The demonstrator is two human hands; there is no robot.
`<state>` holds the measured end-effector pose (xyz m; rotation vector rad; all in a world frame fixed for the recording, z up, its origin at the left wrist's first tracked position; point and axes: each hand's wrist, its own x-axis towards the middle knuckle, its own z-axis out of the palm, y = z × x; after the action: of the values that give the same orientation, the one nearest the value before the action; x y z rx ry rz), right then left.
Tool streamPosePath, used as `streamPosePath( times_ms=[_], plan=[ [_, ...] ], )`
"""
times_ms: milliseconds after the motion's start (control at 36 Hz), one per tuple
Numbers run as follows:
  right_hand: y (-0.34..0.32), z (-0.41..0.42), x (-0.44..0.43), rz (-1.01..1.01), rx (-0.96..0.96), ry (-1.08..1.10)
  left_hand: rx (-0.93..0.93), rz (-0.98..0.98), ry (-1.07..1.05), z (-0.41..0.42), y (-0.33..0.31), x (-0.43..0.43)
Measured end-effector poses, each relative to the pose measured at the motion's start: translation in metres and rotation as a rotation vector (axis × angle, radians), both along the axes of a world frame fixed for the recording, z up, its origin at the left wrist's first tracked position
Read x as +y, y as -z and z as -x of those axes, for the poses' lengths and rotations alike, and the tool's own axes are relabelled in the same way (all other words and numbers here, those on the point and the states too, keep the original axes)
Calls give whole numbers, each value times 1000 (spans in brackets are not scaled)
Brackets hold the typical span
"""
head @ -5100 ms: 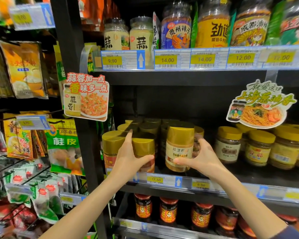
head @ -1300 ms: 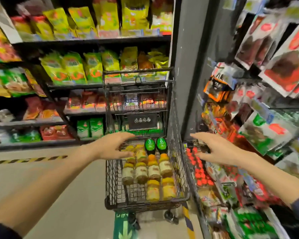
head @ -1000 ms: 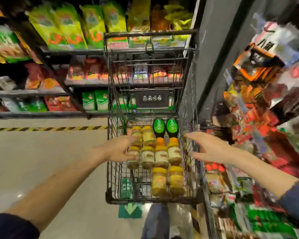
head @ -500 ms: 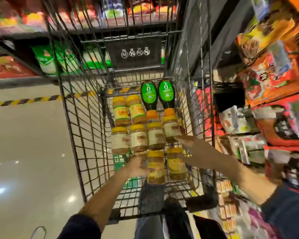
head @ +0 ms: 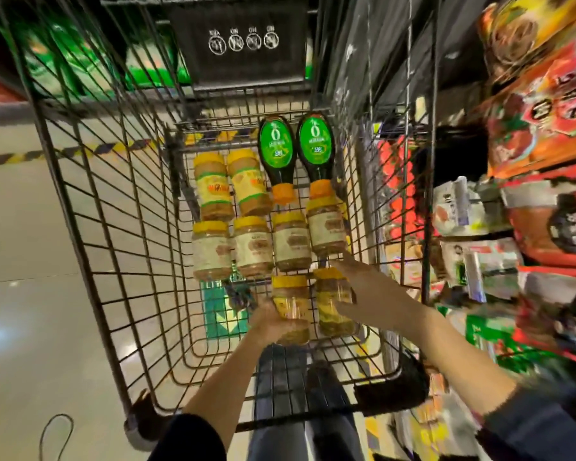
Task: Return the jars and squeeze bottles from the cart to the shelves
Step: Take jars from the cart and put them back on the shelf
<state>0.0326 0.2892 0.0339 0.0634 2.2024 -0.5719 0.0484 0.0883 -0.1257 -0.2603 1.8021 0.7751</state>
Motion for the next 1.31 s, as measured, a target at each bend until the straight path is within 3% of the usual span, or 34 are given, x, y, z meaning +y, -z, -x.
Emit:
streamPosePath(
  times_ms=[139, 222, 333, 500, 639, 806, 1028, 1306],
  plan=[
    [-3, -7, -5, -11, -84, 66, -73, 19, -121, 7, -30, 1],
    [5, -11, -7, -71, -142, 122, -91, -86, -175, 12, -44, -7],
    [23, -13, -14, -187, -232, 109, -85, -199, -165, 20, -75, -20],
    [62, -26, -20, -254, -215, 240, -91, -267, -118, 33, -106, -36],
    [90, -36, -21, -254, -216, 289, -116, -322, -188, 39, -125, -46],
    [97, -37, -28, -155, -237, 586, -79, -336, -219, 39, -133, -56],
    [131, -42, -32, -8, -365, 688, -38, -272, -272, 39, -135, -64],
    [122, -43, -36, -53, -281, 723, 22, -285, -319, 39, -156, -67]
  ],
)
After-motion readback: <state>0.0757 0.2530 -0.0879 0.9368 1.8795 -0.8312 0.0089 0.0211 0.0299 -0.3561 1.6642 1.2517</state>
